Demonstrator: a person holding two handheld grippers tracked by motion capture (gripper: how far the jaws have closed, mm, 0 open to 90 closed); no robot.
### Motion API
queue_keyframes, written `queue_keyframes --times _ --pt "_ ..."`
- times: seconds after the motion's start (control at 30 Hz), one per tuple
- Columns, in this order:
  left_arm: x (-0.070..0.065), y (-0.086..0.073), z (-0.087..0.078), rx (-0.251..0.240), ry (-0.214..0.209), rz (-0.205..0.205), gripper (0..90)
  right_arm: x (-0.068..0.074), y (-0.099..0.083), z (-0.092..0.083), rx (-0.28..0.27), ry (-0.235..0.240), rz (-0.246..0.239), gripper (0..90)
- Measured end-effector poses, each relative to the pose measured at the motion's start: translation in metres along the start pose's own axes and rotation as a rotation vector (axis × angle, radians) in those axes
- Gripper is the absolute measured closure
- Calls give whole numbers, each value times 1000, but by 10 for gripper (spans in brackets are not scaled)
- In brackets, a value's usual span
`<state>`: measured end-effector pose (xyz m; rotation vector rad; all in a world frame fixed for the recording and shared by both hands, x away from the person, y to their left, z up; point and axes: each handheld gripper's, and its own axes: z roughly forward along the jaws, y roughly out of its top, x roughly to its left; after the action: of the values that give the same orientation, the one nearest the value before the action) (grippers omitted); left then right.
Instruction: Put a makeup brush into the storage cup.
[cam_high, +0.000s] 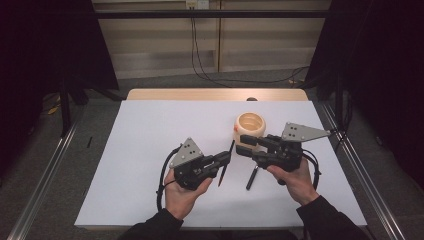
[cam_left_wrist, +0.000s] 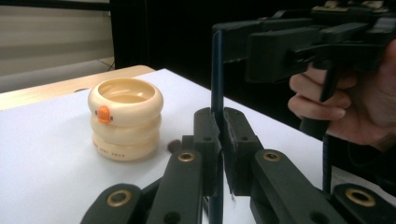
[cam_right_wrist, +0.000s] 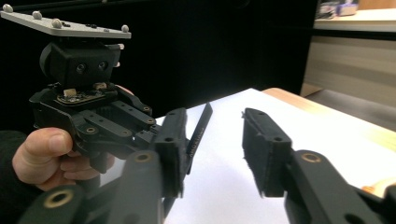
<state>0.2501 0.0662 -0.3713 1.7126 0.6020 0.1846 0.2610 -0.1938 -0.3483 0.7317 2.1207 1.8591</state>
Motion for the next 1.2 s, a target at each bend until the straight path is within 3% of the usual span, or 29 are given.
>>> queue_keyframes --times 0.03,0.07,0.1,0.13,0.17,0.2,0.23,0.37,0.4,0.6,0.77,0.9,0.93,1.03,1.1,1.2 --pt "-1 0 0 7 11 3 849 -1 0 2 4 21 6 636" --pt "0 -1 1 -2 -12 5 850 -1 -1 3 7 24 11 639" --pt "-2 -2 2 1 -10 12 850 -1 -1 4 9 27 14 649" --pt "-4 -3 3 15 13 12 849 -1 -1 5 12 32 15 658" --pt "-4 -4 5 4 -11 16 849 -1 -2 5 11 37 19 671" --pt "-5 -4 5 20 14 22 850 -2 -2 6 11 41 28 681" --pt "-5 -4 6 11 -11 22 849 -2 -3 6 12 45 36 688" --pt "-6 -3 5 21 12 37 849 -2 -4 9 13 64 44 729" --pt "-5 -3 6 20 -9 35 850 -2 -5 9 17 68 44 741" --pt "-5 -6 6 17 1 54 850 -3 -7 12 20 86 66 842" --pt "-5 -8 7 20 11 68 849 -3 -9 13 28 107 70 869" --pt "-2 -10 8 -1 -27 53 844 -3 -8 13 26 106 70 872" --pt "-3 -10 8 -1 -7 54 840 -3 -8 13 26 108 66 872" --pt "-1 -11 8 -8 -22 53 812 -3 -8 12 30 105 61 872" --pt "-1 -11 8 -7 10 56 756 -3 -8 12 30 106 59 873" --pt "-1 -11 7 -7 26 54 670 -2 -8 12 29 108 54 873"
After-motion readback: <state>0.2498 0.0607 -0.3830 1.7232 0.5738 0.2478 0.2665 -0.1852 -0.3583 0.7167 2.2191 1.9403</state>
